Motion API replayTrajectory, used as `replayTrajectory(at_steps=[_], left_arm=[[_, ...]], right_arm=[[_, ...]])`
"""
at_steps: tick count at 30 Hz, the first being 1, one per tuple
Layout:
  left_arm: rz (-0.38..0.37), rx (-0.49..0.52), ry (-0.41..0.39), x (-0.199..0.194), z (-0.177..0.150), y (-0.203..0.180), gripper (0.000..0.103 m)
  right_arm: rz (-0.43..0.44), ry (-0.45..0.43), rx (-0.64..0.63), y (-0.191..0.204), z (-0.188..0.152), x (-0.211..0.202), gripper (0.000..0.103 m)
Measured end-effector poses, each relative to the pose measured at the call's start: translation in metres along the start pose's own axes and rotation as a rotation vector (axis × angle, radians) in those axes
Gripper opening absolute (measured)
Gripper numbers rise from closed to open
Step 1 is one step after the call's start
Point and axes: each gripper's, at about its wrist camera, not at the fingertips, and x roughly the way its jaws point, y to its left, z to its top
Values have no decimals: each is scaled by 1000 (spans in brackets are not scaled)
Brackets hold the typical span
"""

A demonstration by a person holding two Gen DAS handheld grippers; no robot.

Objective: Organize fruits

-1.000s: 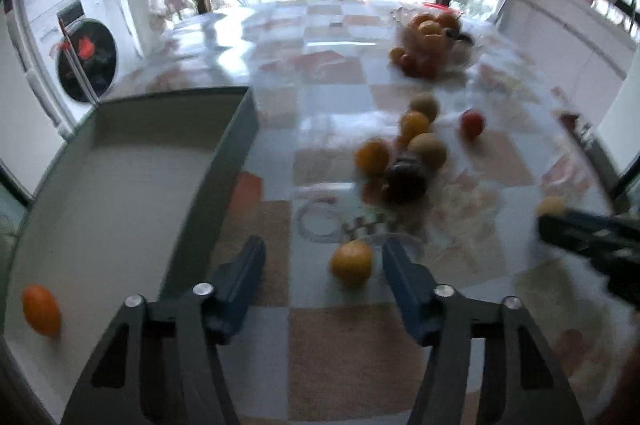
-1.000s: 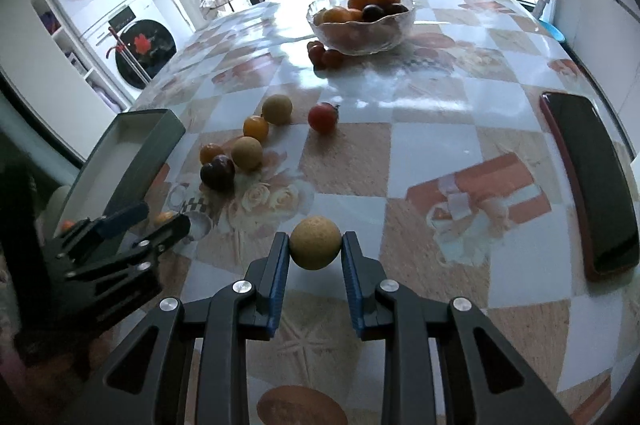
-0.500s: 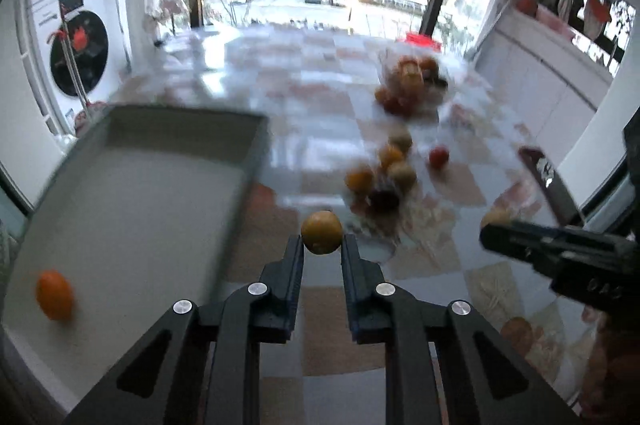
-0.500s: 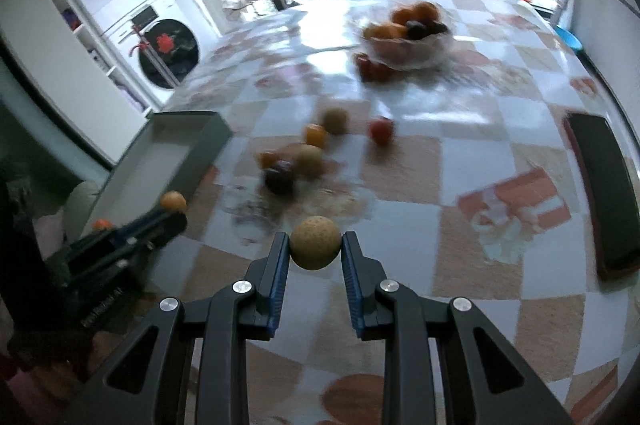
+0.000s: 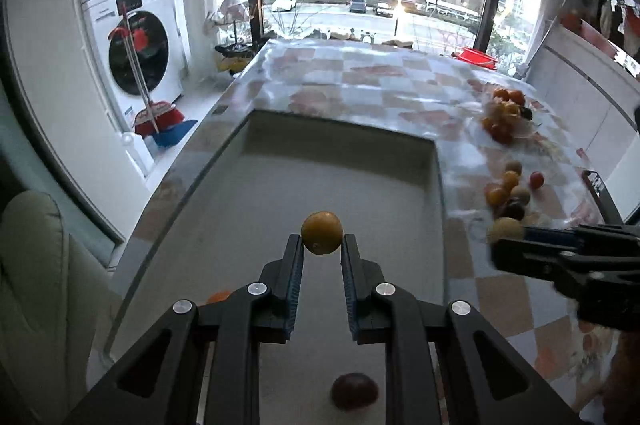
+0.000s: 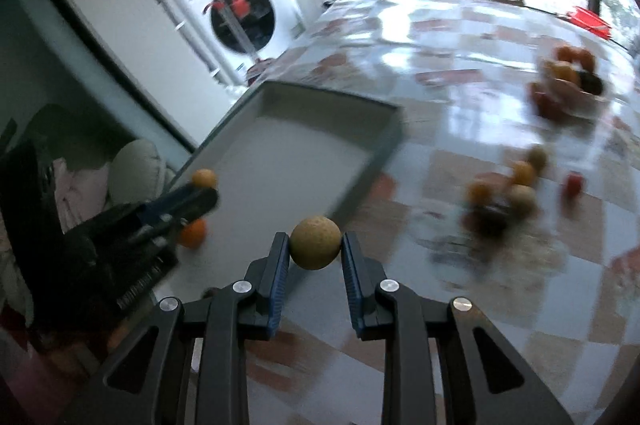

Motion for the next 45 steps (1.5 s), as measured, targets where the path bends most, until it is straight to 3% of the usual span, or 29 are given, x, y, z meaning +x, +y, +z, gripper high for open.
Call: replayTrajectory(at_steps=[11, 13, 14, 15, 16, 17, 18, 20, 23, 27, 33, 37, 39, 43, 45], left_arm=[[19, -25, 51, 18, -13, 5, 21], [38, -24, 58, 20, -14, 6, 21], [47, -24, 65, 21, -15, 6, 23], [53, -23, 73, 22, -15, 6, 42], [60, -23, 74, 22, -16, 7, 59], [63, -23, 52, 20, -16, 5, 87], [104, -23, 1, 12, -17, 3, 97], [141, -8, -64, 1, -18, 1, 97], [135, 2, -60, -5, -17, -2, 97], [100, -4, -61, -11, -17, -9, 97], [-19, 28, -62, -18, -15, -51, 97], [-101, 119, -42, -15, -25, -97, 97], [-107, 174, -19, -5, -34, -121, 97], [-64, 212, 39, 22, -46, -148, 97], [-34, 183, 78, 36, -48, -150, 98]], right_arm=[[-48, 57, -32, 21, 3, 33, 29], [-44, 63, -25, 20, 3, 31, 35], [-41, 64, -19, 19, 3, 30, 46], [-42, 60, -15, 19, 3, 28, 59], [-41, 54, -14, 18, 4, 27, 64], [-37, 49, -15, 18, 4, 25, 68], [-35, 47, -17, 19, 5, 25, 71], [-42, 36, -22, 18, 5, 20, 83], [-52, 25, -3, 10, 3, 12, 87], [-92, 32, 57, -20, -7, 1, 103], [-260, -6, 148, -84, -42, -30, 103], [-496, -24, 140, -121, -72, -49, 103], [-565, -29, 137, -135, -85, -56, 103], [-619, -35, 165, -161, -103, -65, 103], [-558, -79, 198, -171, -111, -72, 103]])
